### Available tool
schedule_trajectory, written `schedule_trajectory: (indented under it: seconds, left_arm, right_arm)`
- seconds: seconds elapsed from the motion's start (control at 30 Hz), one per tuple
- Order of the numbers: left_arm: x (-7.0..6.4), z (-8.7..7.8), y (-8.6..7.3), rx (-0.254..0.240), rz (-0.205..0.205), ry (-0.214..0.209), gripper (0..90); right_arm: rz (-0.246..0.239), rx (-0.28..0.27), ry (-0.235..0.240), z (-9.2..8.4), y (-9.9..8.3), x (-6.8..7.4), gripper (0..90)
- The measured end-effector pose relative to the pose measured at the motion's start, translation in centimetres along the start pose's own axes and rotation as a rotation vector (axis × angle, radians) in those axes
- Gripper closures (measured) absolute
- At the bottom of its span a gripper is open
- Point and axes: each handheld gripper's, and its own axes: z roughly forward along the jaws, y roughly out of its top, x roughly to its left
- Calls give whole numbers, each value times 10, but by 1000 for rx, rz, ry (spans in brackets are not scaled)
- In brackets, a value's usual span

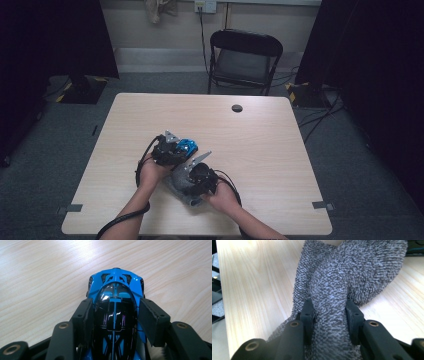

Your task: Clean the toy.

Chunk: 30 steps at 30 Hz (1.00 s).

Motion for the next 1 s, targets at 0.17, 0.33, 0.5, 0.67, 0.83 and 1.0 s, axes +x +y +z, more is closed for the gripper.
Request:
schedule_trajectory:
  seconds: [0.17,0.33,0.5,0.67,0.83,1.0]
  left_arm:
    - [2,0,2,13,3,-6,466]
    - [3,-1,4,25,36,-16,430]
    - [3,-7,9,21,40,-34,398]
    - [-6,-16,12,9,88,-102,355]
    - [-21,-22,14,-1,134,-182,321]
    - [-36,-26,21,-18,187,-230,304]
  right_arm:
    - [5,-6,-11,-13,-5,-9,662]
    - [20,-5,-39,-24,-10,-23,661]
    - [14,1,-44,-30,-14,-30,654]
    - [25,9,-49,-33,-19,-37,637]
    - [40,17,-65,-36,-25,-44,554]
    - [28,14,-79,-47,-30,-48,414]
